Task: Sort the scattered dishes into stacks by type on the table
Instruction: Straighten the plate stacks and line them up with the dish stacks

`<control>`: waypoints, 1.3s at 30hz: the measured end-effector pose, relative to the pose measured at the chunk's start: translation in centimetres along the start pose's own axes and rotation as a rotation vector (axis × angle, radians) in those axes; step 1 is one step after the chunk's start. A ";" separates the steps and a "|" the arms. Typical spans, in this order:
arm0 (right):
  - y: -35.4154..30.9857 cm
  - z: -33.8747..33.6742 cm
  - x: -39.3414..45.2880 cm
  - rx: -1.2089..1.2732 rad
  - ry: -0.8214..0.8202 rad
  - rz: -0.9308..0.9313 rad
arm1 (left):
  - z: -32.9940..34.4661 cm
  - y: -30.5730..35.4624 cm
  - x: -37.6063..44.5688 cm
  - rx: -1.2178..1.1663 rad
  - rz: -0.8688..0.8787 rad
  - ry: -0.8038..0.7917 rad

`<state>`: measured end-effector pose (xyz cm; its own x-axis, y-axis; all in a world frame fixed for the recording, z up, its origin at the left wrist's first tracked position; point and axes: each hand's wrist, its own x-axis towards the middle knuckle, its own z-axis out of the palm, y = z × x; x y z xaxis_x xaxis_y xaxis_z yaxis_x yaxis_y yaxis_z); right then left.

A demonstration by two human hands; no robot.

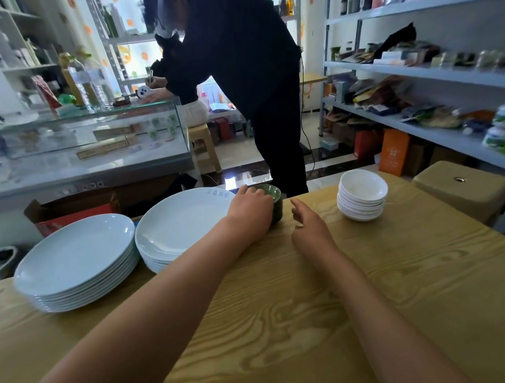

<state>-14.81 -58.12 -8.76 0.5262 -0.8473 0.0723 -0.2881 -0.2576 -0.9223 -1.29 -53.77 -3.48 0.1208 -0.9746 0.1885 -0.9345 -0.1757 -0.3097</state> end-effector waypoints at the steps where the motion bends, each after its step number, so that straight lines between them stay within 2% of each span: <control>1: 0.3 -0.9 -0.1 -0.025 0.030 -0.008 | -0.2 0.6 0.3 -0.005 0.013 0.029; 4: 1.5 -4.1 -0.5 -0.067 0.179 -0.045 | -0.4 2.8 1.6 -0.027 0.040 0.106; 9: 3.5 -9.1 -1.2 -0.207 0.565 -0.131 | -0.1 6.8 3.6 -0.062 0.084 0.240; 13: 4.4 -11.7 -0.4 -0.187 0.697 -0.108 | -0.2 9.1 5.2 -0.221 0.169 0.254; 16: 5.1 -13.3 0.8 -0.072 0.629 0.003 | -0.7 10.4 6.2 -0.326 0.211 0.186; 20: 6.0 -14.3 2.0 0.055 0.477 0.082 | -0.2 11.7 7.7 -0.282 0.279 0.136; 24: 6.6 -14.4 2.6 0.102 0.401 0.041 | 0.5 12.4 8.7 -0.144 0.338 0.193; 27: 6.7 -13.9 3.0 0.113 0.395 0.006 | 0.4 12.5 9.0 -0.126 0.344 0.220; 31: 6.5 -13.4 3.6 0.153 0.405 0.030 | -0.3 12.4 9.2 -0.108 0.328 0.156; 39: 4.9 -10.6 4.8 0.105 0.288 0.011 | -0.9 8.8 8.9 -0.132 0.248 0.051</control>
<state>-22.18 -68.34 -8.95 0.2711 -0.9503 0.1531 -0.2003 -0.2113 -0.9567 -8.75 -63.88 -3.66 -0.1312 -0.9767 0.1700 -0.9692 0.0902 -0.2293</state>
